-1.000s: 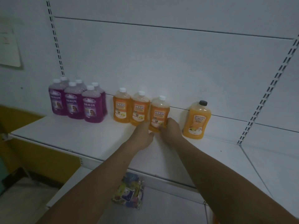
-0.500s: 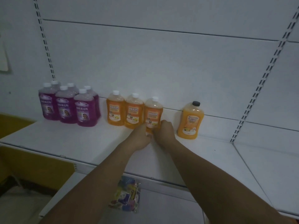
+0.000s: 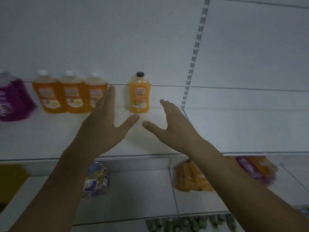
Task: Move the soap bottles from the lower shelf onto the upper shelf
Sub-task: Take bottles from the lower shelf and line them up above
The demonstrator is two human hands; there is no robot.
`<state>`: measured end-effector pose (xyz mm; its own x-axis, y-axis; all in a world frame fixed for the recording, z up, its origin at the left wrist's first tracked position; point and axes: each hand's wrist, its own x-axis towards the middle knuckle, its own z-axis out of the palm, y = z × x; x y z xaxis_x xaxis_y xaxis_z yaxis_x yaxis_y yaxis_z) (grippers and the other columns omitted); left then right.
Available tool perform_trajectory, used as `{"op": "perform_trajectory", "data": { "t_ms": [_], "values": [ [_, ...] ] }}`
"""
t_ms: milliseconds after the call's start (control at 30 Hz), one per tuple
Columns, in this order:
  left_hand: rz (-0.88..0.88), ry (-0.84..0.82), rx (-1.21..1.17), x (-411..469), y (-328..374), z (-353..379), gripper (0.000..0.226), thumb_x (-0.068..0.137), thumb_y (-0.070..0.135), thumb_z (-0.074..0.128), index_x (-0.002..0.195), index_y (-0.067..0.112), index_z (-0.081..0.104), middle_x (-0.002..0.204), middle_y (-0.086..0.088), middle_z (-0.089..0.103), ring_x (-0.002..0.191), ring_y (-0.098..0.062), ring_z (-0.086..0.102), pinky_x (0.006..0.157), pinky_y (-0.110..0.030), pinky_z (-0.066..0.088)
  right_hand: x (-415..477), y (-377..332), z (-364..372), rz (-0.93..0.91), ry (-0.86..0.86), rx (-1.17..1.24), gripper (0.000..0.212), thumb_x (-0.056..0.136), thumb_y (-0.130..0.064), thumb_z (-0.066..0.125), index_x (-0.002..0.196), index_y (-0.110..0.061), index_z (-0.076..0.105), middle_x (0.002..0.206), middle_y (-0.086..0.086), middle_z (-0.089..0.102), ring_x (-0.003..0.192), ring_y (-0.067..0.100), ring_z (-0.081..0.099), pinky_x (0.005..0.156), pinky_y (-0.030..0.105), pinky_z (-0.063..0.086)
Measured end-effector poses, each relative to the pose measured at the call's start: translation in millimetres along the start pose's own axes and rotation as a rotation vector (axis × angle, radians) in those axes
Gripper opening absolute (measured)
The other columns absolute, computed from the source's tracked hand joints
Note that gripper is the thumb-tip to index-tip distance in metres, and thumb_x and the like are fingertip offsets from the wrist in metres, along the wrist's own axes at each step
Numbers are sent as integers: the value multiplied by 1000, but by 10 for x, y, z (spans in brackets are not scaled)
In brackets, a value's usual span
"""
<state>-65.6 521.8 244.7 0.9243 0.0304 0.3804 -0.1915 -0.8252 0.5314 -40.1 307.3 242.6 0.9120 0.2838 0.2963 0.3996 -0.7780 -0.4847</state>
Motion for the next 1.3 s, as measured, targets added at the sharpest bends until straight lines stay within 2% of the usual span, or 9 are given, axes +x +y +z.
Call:
{"op": "perform_trajectory", "data": {
  "t_ms": [100,200,367,567,733,967,1033,1200,1300],
  "values": [
    [52,-57,-52,-332,435,277,108,79,85,39,161,39,-12,172,12,0,158,-20,15,122,-50,28,-661,452,-393,63,7,-54,115,80,-85,47,163,-27,-7,170,-15,-8,147,-6,-20,121,23,-4],
    [137,-171,-73,-683,887,651,108,73,89,38,157,49,-17,167,29,-12,156,-11,-3,121,-46,18,-1294,945,-643,90,18,-97,125,72,-91,45,160,-30,-19,163,-21,-28,130,-20,-40,113,15,-15],
    [341,-340,-3,-1111,1555,1466,115,72,97,32,160,42,-16,162,35,-22,146,14,-23,116,-39,11,-2205,1754,-987,179,8,-189,130,68,-98,41,159,-30,-23,162,-22,-33,144,-10,-34,116,18,-13],
    [406,-570,40,-1255,2117,2649,107,83,90,33,161,36,-16,160,30,-26,143,16,-29,123,-24,0,-2837,2882,-1059,330,-42,-157,123,75,-95,43,163,-29,-12,170,-17,-13,155,-1,-11,125,24,1],
    [221,-783,-81,-1116,2499,3797,89,88,80,49,159,41,13,167,18,21,151,-10,28,120,-42,36,-2964,3895,-863,516,-17,-46,98,81,-83,57,156,-26,29,156,-2,42,142,21,40,113,37,39],
    [11,-766,-379,-607,3119,5444,18,98,41,60,98,24,65,99,3,71,95,-16,69,88,-44,59,-2534,5952,-371,793,91,97,70,70,-80,66,121,-33,58,112,-3,68,101,21,69,83,45,61],
    [-116,-737,-446,-396,3287,5934,22,99,31,58,83,19,67,92,-7,75,90,-25,71,86,-46,59,-2319,6288,-406,902,115,129,78,67,-79,67,123,-26,58,112,7,67,101,30,69,84,48,61],
    [-527,-742,-647,58,3563,6988,26,85,34,65,99,12,71,102,-16,76,97,-33,73,93,-49,60,-1971,6665,-560,1104,175,248,87,84,-56,71,148,-7,39,141,21,46,127,42,55,104,53,50],
    [-598,-775,-589,198,3505,7534,70,62,57,73,115,13,67,104,-9,75,90,-27,75,84,-42,64,-1870,6996,-486,1110,133,261,90,86,-57,71,150,-4,37,144,20,43,129,40,54,104,50,50]
  ]
}}
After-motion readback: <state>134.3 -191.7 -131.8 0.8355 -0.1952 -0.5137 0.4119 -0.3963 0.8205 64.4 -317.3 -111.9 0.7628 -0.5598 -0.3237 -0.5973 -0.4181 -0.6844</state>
